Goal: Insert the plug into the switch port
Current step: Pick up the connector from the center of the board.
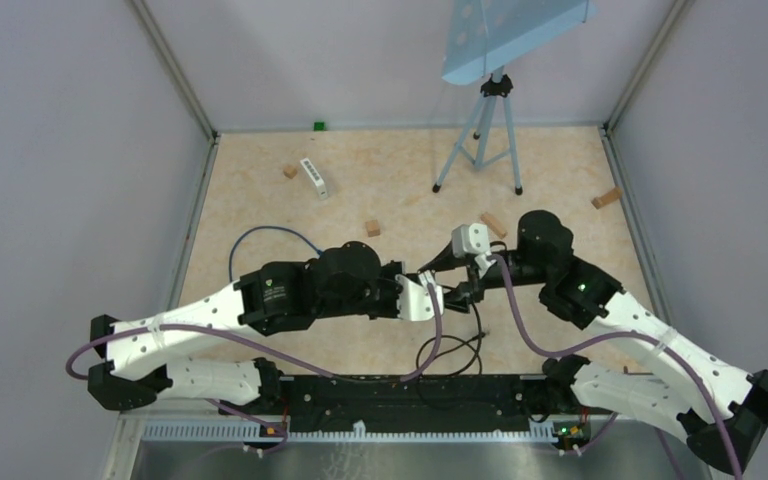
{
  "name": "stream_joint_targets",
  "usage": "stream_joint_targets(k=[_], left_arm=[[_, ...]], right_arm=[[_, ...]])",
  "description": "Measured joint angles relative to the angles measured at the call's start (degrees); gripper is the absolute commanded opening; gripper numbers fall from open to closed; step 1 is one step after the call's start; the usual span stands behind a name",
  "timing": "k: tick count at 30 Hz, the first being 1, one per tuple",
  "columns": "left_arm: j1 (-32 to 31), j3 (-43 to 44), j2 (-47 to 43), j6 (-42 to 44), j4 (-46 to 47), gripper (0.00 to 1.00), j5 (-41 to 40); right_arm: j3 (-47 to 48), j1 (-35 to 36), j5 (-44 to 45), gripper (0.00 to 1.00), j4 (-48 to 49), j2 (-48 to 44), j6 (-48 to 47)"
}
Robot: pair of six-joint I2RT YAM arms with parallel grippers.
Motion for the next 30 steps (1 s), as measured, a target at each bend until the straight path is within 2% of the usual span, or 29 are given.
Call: stream_joint_targets(k=[3,6,7,10,12,13,15,19,23,30], left_arm=[[0.00,0.00,-0.20,-0.02,-0.35,0.00,0.63],[0.00,0.00,-0.61,-0.04,-0.96,0.00,0.87],[0.00,0.00,-0.74,0.00,-1.16,0.00,0.90],[0.13,0.00,-1.25,-0.02,-1.42,0.00,0.26],[0.09,-0.02,-1.60,-0.09,-1.51,0.04,0.33],[0.07,-0.02,-1.84,-0.20,-1.38,0.13,0.35],[-0.02,-0.02,-2.47,-0.57,-0.74,0.42,0.52],[-0.15,-0.57,-6.21,-2.27,1.07,0.66,0.66],[-0.15,-3.10,-14.67,-5.40,5.22,0.71,2.58],[-0.15,-11.96,-30.05,-11.02,17.09,0.72,7.26]], right_arm=[[-0.04,2.62,3.78,0.40,-1.33,0.57,-2.19],[-0.07,3.67,7.56,0.14,-1.66,0.74,-3.50],[-0.07,3.87,8.20,0.01,-1.88,0.79,-3.72],[-0.09,4.52,8.92,0.00,-2.01,0.68,-4.61],[-0.11,4.83,9.09,0.00,-1.88,0.42,-4.76],[-0.17,4.96,9.22,0.00,-1.73,0.13,-4.79],[-0.68,5.14,9.55,0.00,-0.87,-1.03,-4.76],[-2.80,5.38,11.15,0.00,0.04,-5.84,-4.26],[-4.55,5.38,12.85,0.00,2.25,-12.59,-2.40],[-3.96,5.42,10.97,0.00,9.03,-18.69,1.01]])
